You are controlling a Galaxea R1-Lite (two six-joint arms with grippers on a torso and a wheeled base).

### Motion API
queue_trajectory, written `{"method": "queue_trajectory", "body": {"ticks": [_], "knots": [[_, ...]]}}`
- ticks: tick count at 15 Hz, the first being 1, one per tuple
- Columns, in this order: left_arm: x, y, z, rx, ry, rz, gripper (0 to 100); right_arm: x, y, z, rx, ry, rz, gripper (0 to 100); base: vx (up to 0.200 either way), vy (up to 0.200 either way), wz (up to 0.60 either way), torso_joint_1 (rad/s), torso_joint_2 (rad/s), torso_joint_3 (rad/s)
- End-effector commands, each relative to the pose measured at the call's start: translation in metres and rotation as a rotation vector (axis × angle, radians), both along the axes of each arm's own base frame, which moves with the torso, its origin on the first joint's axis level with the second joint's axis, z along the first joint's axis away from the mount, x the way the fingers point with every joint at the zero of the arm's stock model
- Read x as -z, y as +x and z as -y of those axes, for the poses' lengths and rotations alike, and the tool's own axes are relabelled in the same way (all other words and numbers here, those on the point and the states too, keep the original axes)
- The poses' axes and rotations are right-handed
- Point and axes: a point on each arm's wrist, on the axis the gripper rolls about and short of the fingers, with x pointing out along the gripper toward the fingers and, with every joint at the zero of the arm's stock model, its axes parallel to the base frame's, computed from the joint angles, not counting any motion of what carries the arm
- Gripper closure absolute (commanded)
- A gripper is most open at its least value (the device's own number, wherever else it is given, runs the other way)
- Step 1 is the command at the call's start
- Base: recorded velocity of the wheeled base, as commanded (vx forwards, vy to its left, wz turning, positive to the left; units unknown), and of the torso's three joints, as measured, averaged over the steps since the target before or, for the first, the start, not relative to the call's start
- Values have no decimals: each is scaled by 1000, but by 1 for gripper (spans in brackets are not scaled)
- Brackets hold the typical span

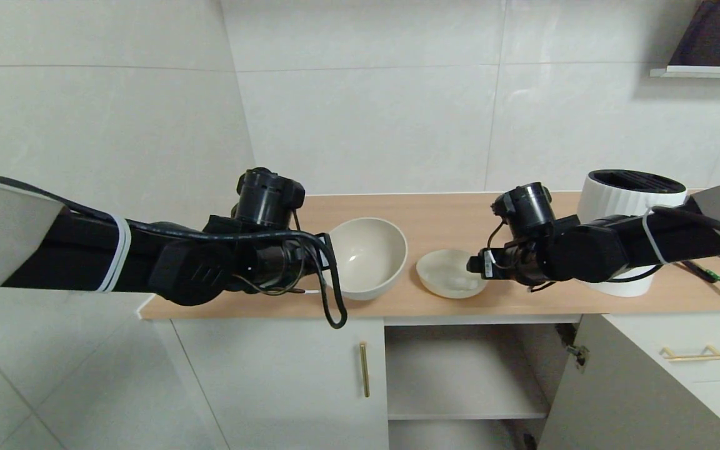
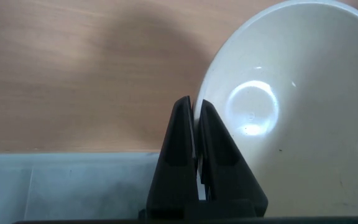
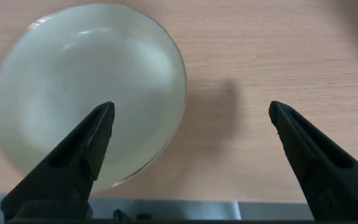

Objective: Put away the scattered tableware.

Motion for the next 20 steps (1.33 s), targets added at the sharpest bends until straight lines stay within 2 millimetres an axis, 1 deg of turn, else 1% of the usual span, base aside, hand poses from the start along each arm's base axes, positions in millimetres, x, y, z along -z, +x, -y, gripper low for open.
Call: {"method": "queue_trajectory", "body": {"ticks": [1,2,3,6,8,10,11,13,15,16,17,18,20], "knots": [[-3,-2,-1,0,-4,7,100,11,6,0,8,-10,-19,0,0,0,0,0,0,0],[-4,-2,-1,0,-5,10,100,11,7,2,12,-10,-19,0,0,0,0,0,0,0],[-4,-2,-1,0,-6,11,100,11,7,2,12,-10,-19,100,0,0,0,0,0,0],[-4,-2,-1,-2,-7,11,100,17,9,1,10,-16,-33,100,0,0,0,0,0,0],[-8,-4,-2,0,-9,18,100,17,9,1,9,-13,-33,100,0,0,0,0,0,0],[-11,-6,-3,0,-13,25,100,12,8,1,12,-4,-21,100,0,0,0,0,0,0],[-12,-7,-3,1,-15,27,100,5,5,3,15,6,-9,100,0,0,0,0,0,0],[-16,-12,-6,2,-16,33,100,-11,-7,5,11,18,-8,100,0,0,0,0,0,0],[-21,-23,-11,6,-22,53,100,-25,-24,8,-26,98,-48,100,0,0,0,0,0,0],[-24,-29,-12,19,-25,70,100,-31,-34,11,-68,132,-76,100,0,0,0,0,0,0],[-24,-31,-12,29,-22,73,100,-34,-38,13,-81,142,-84,100,0,0,0,0,0,0],[-23,-39,-14,57,3,70,100,-41,-51,18,-102,157,-95,100,0,0,0,0,0,0],[-19,-64,-25,112,44,66,100,-61,-76,29,-114,176,-64,100,0,0,0,0,0,0]]}}
